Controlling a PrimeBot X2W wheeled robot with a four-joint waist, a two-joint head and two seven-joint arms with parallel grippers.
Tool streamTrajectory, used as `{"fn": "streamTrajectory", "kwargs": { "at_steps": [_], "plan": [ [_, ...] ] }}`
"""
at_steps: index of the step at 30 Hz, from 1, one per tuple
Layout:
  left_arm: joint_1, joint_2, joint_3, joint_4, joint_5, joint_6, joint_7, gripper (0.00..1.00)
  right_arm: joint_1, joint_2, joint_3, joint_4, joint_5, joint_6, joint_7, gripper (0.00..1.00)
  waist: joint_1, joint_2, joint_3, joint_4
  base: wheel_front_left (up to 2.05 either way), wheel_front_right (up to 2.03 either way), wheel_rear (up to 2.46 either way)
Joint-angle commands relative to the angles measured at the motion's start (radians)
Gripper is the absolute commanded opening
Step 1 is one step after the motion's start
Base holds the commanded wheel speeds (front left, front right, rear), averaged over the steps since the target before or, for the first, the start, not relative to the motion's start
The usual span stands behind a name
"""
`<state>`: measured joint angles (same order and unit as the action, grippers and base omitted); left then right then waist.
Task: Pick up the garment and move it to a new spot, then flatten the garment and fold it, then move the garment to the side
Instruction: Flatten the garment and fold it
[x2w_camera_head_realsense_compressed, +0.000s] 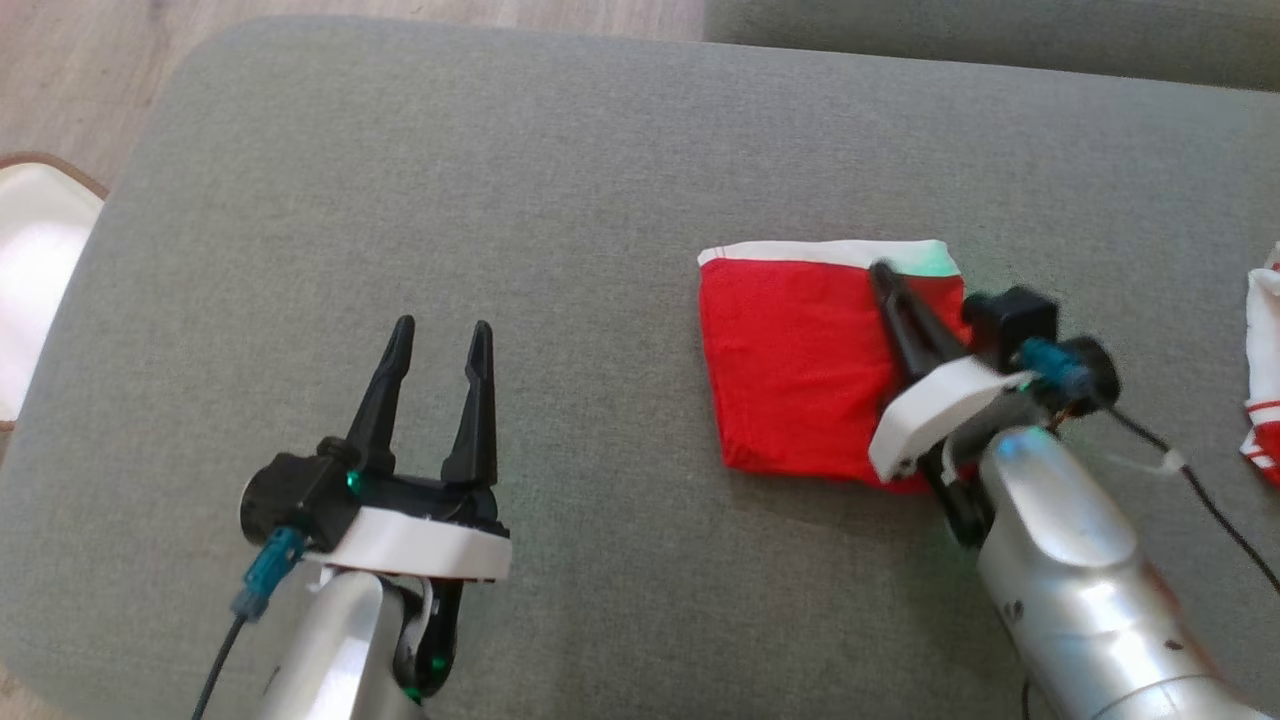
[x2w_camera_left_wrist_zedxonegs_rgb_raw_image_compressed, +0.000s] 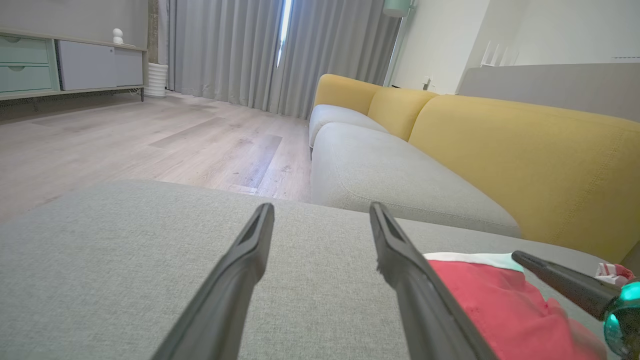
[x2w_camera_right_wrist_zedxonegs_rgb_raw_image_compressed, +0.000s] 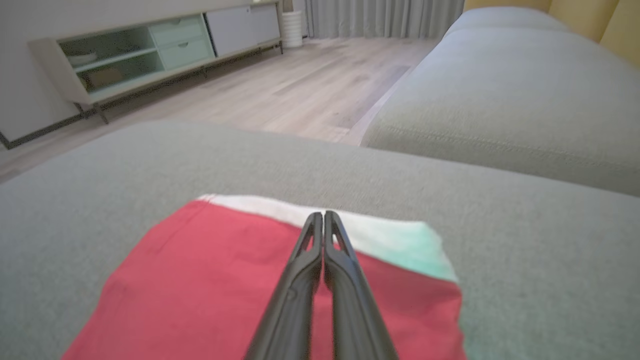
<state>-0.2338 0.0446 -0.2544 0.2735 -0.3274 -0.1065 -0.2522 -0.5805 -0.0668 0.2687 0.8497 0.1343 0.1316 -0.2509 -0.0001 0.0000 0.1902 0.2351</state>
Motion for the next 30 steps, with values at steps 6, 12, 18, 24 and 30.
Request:
{"fn": "streamTrajectory", "kwargs": {
  "at_steps": [6,12,18,24,30],
  "plan": [
    [-0.002,0.006,0.025,-0.033,0.001,-0.001,-0.01,1.0,0.015,0.016,0.09,0.102,0.02,-0.001,0.023,0.0,0.0001,0.0,-0.005,0.018,0.0,0.0,0.0],
    [0.001,0.006,0.03,-0.028,0.004,0.0,-0.01,1.0,0.007,0.016,0.106,0.156,0.045,-0.001,0.016,0.0,0.0001,0.0,-0.011,0.017,0.0,0.0,0.0],
    [0.01,0.006,0.06,-0.038,0.012,0.004,-0.01,1.0,-0.006,0.017,0.051,0.099,0.069,-0.001,-0.009,0.0,0.0001,0.0,-0.041,-0.032,0.0,0.0,0.0],
    [0.027,0.006,0.086,-0.054,0.02,0.004,-0.01,1.0,0.069,0.007,-0.074,-0.099,0.041,-0.001,-0.01,0.0,0.0001,0.0,-0.081,-0.1,0.0,0.0,0.0],
    [0.044,0.006,0.105,-0.063,0.029,0.004,-0.01,1.0,0.191,0.005,-0.194,-0.288,0.0,-0.001,-0.011,0.0,0.0001,0.0,-0.11,-0.167,0.0,0.0,0.0]
  ]
}}
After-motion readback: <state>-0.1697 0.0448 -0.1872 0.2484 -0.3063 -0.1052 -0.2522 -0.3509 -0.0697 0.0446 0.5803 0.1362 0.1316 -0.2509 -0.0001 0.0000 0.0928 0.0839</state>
